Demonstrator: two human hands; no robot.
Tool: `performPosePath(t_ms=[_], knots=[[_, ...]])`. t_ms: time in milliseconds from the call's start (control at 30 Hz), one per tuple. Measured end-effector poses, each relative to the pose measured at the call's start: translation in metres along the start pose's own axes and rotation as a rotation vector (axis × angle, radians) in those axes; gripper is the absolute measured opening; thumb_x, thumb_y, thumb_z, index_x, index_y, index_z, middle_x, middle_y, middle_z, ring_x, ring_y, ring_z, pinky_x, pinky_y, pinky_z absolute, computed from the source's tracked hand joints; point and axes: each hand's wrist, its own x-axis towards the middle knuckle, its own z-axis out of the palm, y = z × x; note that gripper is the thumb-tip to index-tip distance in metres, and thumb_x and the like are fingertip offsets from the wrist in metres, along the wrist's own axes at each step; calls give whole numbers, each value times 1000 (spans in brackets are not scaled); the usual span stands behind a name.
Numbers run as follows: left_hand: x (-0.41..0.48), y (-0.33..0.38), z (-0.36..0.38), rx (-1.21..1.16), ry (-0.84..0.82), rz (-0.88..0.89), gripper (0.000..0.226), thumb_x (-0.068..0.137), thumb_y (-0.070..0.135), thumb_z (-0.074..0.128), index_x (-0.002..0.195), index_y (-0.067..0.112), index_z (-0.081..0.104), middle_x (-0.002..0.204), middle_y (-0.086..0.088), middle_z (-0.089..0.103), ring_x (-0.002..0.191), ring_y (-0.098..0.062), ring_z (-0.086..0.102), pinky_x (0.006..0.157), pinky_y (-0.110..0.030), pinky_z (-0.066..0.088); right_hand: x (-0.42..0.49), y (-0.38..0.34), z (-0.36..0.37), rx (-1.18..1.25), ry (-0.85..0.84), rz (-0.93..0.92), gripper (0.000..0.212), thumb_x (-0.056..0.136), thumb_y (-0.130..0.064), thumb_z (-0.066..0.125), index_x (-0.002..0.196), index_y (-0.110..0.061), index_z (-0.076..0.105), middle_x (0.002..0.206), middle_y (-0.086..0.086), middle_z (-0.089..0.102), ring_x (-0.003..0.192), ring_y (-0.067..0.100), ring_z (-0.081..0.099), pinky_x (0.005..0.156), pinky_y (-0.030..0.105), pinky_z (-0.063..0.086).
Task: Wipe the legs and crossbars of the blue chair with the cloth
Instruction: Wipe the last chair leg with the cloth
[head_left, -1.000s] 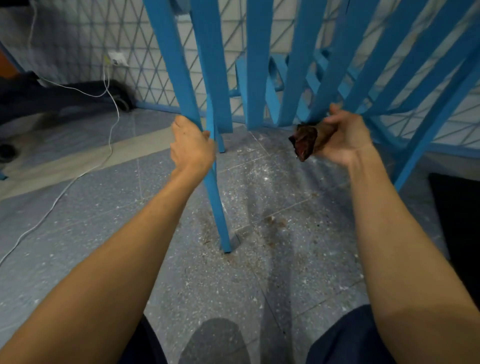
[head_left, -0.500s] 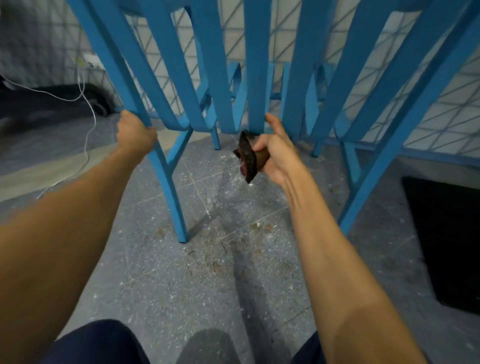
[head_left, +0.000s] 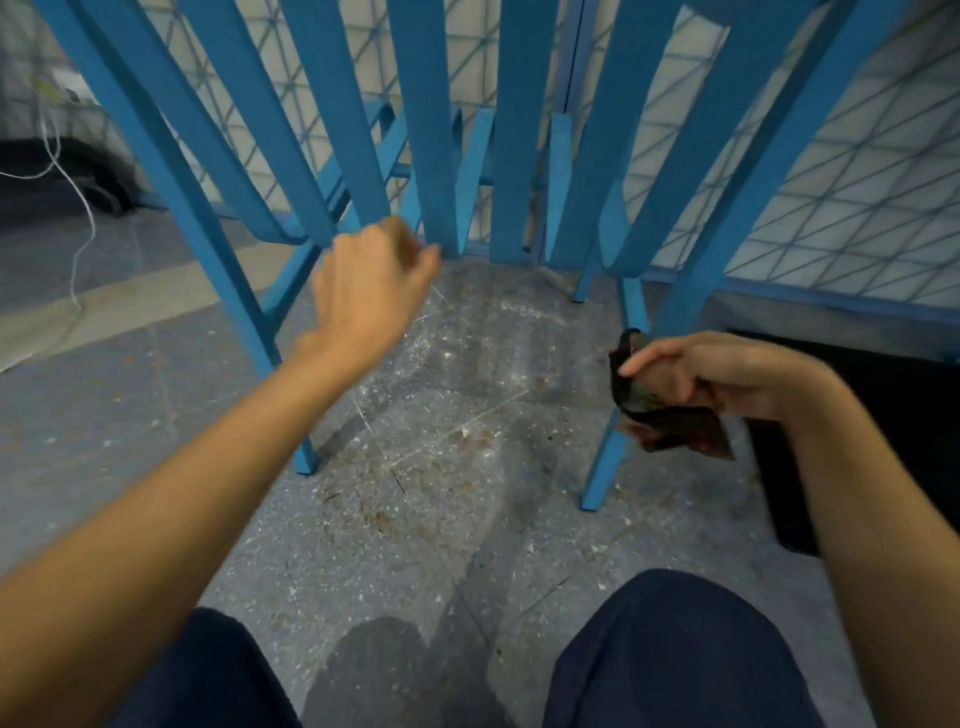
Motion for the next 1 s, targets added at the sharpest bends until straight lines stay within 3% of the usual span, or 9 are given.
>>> performPosePath(t_ms=[67, 200, 333, 367, 433, 500, 667, 767, 1000], knots=[[-10, 34, 14, -137, 136, 86, 44, 90, 47, 55, 119, 13, 50, 115, -6, 58, 97, -25, 58, 76, -37, 49, -10, 3, -19, -127, 48, 90, 58, 66, 19, 23, 102, 3, 67, 102, 24, 62, 78, 46, 65, 58, 46, 60], [-7, 71, 44, -281, 174, 52, 64, 90, 43, 58, 136, 5, 35, 124, -12, 37, 100, -22, 50, 74, -28, 44, -9, 2, -36, -168, 280, 156, 56, 53, 11, 35, 90, -6, 74, 94, 27, 65, 74, 46, 67, 76, 59, 56], [-4, 80, 50, -274, 179, 8, 59, 93, 39, 56, 137, 6, 35, 126, -12, 36, 82, -17, 45, 67, -24, 43, -7, 0, -36, -165, 400, 25, 37, 76, 9, 46, 102, -5, 68, 89, 21, 61, 83, 40, 63, 81, 53, 54], [-4, 83, 50, -259, 175, 15, 61, 94, 37, 54, 140, 5, 31, 130, -13, 38, 87, -21, 50, 71, -27, 44, -6, -3, -33, -109, 411, -51, 28, 82, 5, 52, 105, -6, 64, 91, 20, 61, 82, 35, 64, 80, 49, 55], [-7, 90, 54, -245, 180, 44, 68, 96, 35, 52, 144, -1, 22, 139, -15, 39, 114, -27, 52, 87, -29, 43, 0, -13, -30, -117, 424, -230, 28, 82, -10, 72, 108, -13, 62, 91, 7, 65, 71, 14, 65, 61, 22, 57], [-7, 98, 58, -237, 203, 41, 69, 97, 34, 51, 145, -5, 19, 143, -17, 37, 125, -29, 46, 94, -29, 41, 14, -24, -24, -63, 477, -359, 30, 73, -21, 82, 96, -12, 65, 80, -3, 66, 57, -1, 61, 50, 14, 47], [5, 97, 66, -244, 287, -11, 54, 99, 27, 47, 139, -6, 31, 130, -19, 52, 113, -32, 57, 83, -34, 47, 44, -24, -16, 184, 576, -365, 18, 72, -10, 80, 73, -11, 62, 74, 5, 69, 61, 14, 68, 67, 37, 60], [6, 92, 72, -324, 297, -3, 50, 98, 21, 49, 136, -8, 34, 124, -21, 57, 107, -33, 60, 80, -29, 46, 53, -18, -14, 206, 593, -362, 17, 67, -13, 78, 73, -9, 62, 83, 17, 71, 73, 30, 72, 67, 50, 60], [4, 66, 62, -379, 304, -62, 42, 98, 16, 49, 131, -9, 40, 107, -24, 62, 95, -37, 59, 74, -28, 36, 23, -10, 30, 38, 703, -396, 8, 75, -16, 71, 81, -11, 68, 68, -5, 60, 61, 6, 55, 46, 12, 41]])
